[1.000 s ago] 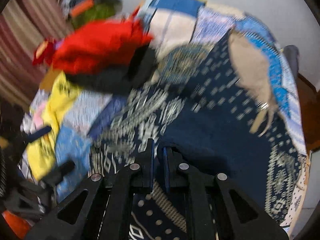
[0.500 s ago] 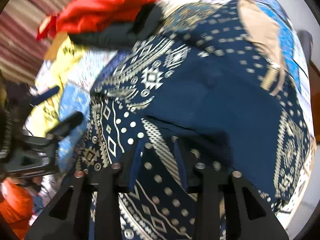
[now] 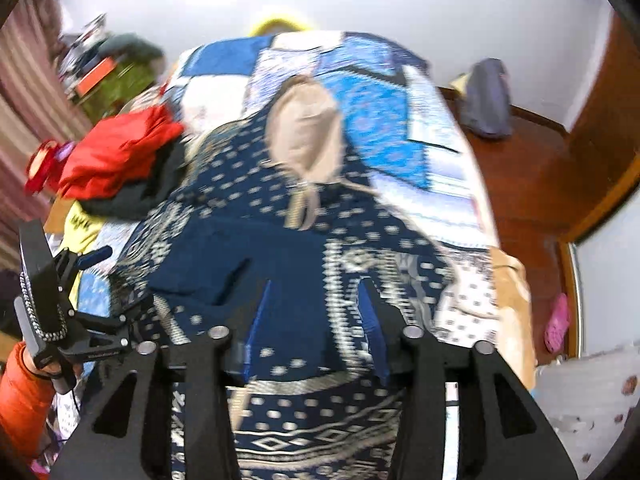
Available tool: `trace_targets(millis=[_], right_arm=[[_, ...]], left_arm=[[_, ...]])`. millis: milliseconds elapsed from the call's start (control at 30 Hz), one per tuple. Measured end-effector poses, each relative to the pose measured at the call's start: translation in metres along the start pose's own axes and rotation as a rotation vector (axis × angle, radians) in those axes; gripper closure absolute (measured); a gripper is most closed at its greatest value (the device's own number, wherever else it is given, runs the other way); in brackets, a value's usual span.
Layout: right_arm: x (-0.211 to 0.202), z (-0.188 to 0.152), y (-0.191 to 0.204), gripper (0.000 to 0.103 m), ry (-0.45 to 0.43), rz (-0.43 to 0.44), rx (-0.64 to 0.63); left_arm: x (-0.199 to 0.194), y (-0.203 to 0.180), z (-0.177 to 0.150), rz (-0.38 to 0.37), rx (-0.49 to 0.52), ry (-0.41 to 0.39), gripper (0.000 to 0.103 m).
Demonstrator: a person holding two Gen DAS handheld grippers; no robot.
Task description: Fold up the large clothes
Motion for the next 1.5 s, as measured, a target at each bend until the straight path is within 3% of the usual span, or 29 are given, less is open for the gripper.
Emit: trace_targets(millis=[167, 400, 533, 600, 667, 733, 1033, 1200, 1333, 1400, 1467, 1500], right_arm=[[0.025, -0.011, -0.025, 0.056, 0.026, -0.036, 0.047], [0.101, -0.033, -0.049, 0.056, 0.177, -0.121, 0.058], [0.125, -0.045, -0.056, 0.056, 0.206, -0.125, 0.071], [0.125, -0.049, -0.055, 0.055, 0.182, -0.124, 0.066], [0.123, -0.052, -0.056, 0.055, 0.159, -0.122, 0.068], [0.122, -0.052, -0.056, 0.055, 0.156, -0.120, 0.072], [0.128, -0.047, -0.054, 0.054, 0.171, -0.113, 0.076], [0.126, -0.048, -0.053, 0.054, 0.162, -0.130, 0.080], [0.122, -0.048, -0.051, 0.054, 0.175, -0.134, 0.089], [0.116, -0.048, -0.051, 0.054, 0.174, -0.133, 0.091], [0.109, -0.047, -0.051, 0.054, 0.160, -0.138, 0.088], [0.105, -0.046, -0.051, 0.054, 0.149, -0.147, 0.086]], left_arm=[[0.034, -0.027, 0.014, 0.065, 0.150, 0.063, 0.014], [0.060, -0.028, 0.023, -0.004, 0.148, 0.112, 0.017], [0.069, -0.021, 0.026, -0.110, 0.073, 0.121, 0.033], [0.071, -0.015, 0.028, -0.121, 0.020, 0.110, 0.044], [0.069, -0.006, 0.030, -0.129, -0.035, 0.088, 0.073], [0.066, 0.009, 0.030, -0.154, -0.110, 0.074, 0.084], [0.063, 0.106, -0.007, -0.292, -0.497, 0.078, 0.084], [0.065, 0.109, -0.027, -0.385, -0.535, 0.076, 0.082], [0.061, 0.105, -0.025, -0.418, -0.536, 0.066, 0.069], [0.060, 0.106, -0.022, -0.417, -0.528, 0.054, 0.069], [0.055, 0.105, -0.018, -0.355, -0.503, 0.041, 0.083], [0.052, 0.106, -0.018, -0.342, -0.493, 0.031, 0.083]])
Point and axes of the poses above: each gripper's, at about its wrist camera, not at the fingertips, and x roughly the way its jaws point, y to its left, z to its top, the point moved 3 cm from there along x, roughly the way its jaws point, and after that the axes turned 7 degrees about y, right-handed, at the moved point
